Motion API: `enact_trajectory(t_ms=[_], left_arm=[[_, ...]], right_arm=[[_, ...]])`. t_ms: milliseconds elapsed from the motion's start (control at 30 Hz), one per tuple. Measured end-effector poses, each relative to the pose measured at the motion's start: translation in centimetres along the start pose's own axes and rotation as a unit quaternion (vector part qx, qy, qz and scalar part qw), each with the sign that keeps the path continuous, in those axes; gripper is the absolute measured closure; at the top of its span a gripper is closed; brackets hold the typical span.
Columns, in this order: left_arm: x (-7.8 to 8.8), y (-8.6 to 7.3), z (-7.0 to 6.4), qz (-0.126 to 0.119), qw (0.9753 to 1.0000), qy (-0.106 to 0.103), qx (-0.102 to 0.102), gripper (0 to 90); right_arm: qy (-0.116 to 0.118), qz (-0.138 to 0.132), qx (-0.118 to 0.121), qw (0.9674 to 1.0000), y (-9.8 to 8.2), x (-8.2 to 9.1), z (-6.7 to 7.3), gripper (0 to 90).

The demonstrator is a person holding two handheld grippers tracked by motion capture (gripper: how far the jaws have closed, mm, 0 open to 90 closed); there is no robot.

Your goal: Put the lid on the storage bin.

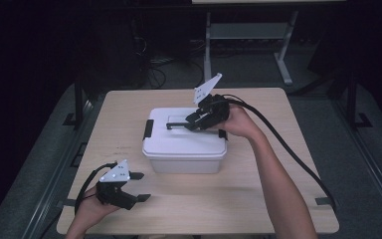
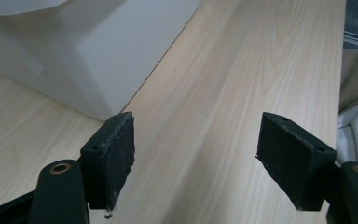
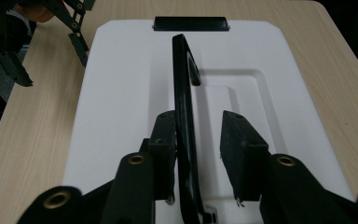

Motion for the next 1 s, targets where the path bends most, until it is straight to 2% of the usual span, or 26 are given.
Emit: enact_trajectory(t_ms=[367,1000], left_arm=[[0.1,0.0,0.0,-0.001,1.0,0.003,0.001,27.0],[0.1,-0.1,0.0,0.001,1.0,0.005,0.002,27.0]], right_arm=[[-0.015,0.003,-0.009,0.9998,-1.0,1.9,0.8,59.1],[-0.023,0.009,-0.031,0.9992,-2.9,3.5,1.6,52.5]])
Point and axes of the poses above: each handheld gripper's, and its own axes: x roughly backward along the jaws, y roughly out of its top, z roughly to its left, the point moved 2 cm from there along -x, roughly forward along the jaws, and after that the axes turned 11 degrees about z, right-handed, at the moved point
